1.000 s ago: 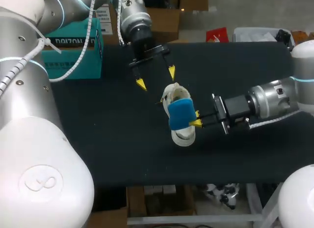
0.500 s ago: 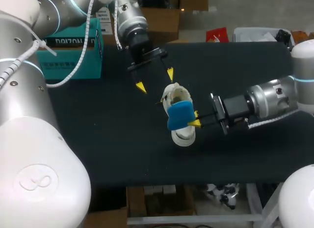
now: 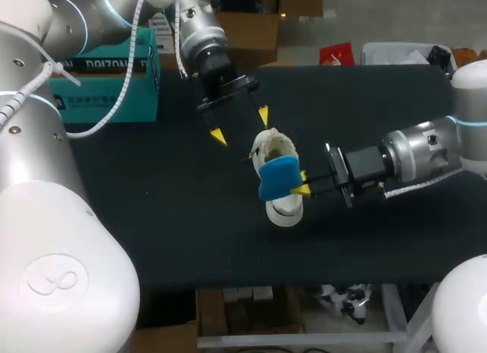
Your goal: Open the shoe tongue, take the insole out of the shoe, put the insole back into the shoe, and pack the shoe into the shoebox
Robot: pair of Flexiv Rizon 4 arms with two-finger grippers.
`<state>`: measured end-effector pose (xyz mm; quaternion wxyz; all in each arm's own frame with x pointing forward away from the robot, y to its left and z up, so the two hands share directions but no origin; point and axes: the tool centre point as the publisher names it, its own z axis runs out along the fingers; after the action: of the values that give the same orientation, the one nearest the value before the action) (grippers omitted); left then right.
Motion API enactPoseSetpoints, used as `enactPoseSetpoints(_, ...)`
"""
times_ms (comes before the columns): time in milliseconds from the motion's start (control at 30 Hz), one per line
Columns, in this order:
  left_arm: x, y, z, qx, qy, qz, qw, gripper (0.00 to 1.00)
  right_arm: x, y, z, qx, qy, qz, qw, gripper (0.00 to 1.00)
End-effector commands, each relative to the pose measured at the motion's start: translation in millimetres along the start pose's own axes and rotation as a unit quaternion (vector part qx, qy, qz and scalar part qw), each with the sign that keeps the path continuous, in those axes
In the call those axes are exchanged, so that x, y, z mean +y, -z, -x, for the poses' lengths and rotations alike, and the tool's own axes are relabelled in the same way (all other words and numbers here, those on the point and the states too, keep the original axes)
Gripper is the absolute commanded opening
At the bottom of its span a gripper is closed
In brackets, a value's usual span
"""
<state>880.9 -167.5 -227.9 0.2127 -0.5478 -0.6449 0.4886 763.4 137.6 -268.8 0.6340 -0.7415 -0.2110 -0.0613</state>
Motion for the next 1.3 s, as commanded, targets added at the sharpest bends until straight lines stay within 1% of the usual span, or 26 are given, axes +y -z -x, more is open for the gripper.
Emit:
enactPoseSetpoints(33, -0.3, -2, -0.1, -0.002, 0.000, 0.001, 1.000, 1.00, 0, 1, 0, 0.000, 0.000, -0.001, 1.000, 0.00)
enactPoseSetpoints(767, -0.3, -2, -0.1, -0.002, 0.000, 0.001, 1.000, 1.00, 0, 1, 0, 0.000, 0.000, -0.001, 1.000, 0.00)
enactPoseSetpoints(867, -0.9, -11, -5.8, -0.042, -0.008, 0.007, 0.999, 1.00, 2, -3, 1, 0.011, -0.009, 0.010, 1.000, 0.00)
enactPoseSetpoints(933, -1.9, -17, -11.5, -0.060, -0.014, 0.001, 0.998, 1.00, 2, -7, 0, 0.017, -0.012, 0.019, 1.000, 0.00)
enactPoseSetpoints(1067, -8.5, -34, -23.7, -0.106, -0.007, 0.026, 0.994, 1.00, -1, -11, -1, 0.026, -0.009, 0.032, 0.999, 0.00)
enactPoseSetpoints(1133, -14.0, -42, -29.5, -0.121, -0.009, 0.039, 0.992, 1.00, -4, -12, -1, 0.029, -0.003, 0.036, 0.999, 0.00)
enactPoseSetpoints(1200, -20.2, -50, -35.9, -0.159, -0.005, 0.062, 0.985, 1.00, -5, -13, 0, 0.031, 0.003, 0.040, 0.999, 0.00)
enactPoseSetpoints(1267, -26.0, -58, -41.1, -0.185, -0.006, 0.071, 0.980, 1.00, -6, -13, 0, 0.033, 0.011, 0.039, 0.999, 0.00)
enactPoseSetpoints(1300, -27.8, -61, -42.7, -0.210, -0.001, 0.083, 0.974, 1.00, -6, -13, 0, 0.033, 0.012, 0.038, 0.999, 0.00)
